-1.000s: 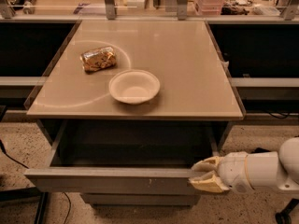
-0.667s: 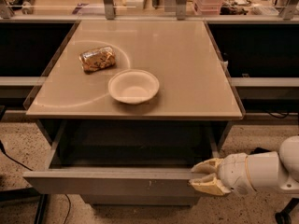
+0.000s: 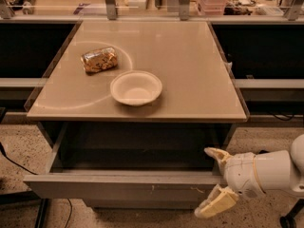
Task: Open top drawer
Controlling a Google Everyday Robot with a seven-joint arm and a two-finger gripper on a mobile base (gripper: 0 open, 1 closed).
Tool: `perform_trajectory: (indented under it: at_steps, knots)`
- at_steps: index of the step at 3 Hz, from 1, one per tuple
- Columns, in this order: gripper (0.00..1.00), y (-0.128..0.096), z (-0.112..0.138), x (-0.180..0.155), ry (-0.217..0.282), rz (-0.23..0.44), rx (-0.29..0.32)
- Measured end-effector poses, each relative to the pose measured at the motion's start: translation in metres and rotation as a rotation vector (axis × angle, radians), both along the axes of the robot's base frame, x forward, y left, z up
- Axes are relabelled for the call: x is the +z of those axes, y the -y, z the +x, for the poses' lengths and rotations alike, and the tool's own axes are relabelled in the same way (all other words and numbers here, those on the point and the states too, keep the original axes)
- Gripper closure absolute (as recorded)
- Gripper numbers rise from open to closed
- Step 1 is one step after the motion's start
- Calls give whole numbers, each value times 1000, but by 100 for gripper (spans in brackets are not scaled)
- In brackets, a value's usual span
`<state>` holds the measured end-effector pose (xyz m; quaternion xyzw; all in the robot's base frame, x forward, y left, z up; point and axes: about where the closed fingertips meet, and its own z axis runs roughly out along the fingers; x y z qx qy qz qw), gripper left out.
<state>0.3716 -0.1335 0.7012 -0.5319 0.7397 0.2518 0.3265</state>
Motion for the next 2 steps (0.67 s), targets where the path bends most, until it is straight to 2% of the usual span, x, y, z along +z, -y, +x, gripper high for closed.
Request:
perform_trajectory:
  at_steps: [1, 2]
  knots:
    - [0, -6, 0, 19, 38, -31, 33]
    - [0, -6, 0, 20, 40, -32, 33]
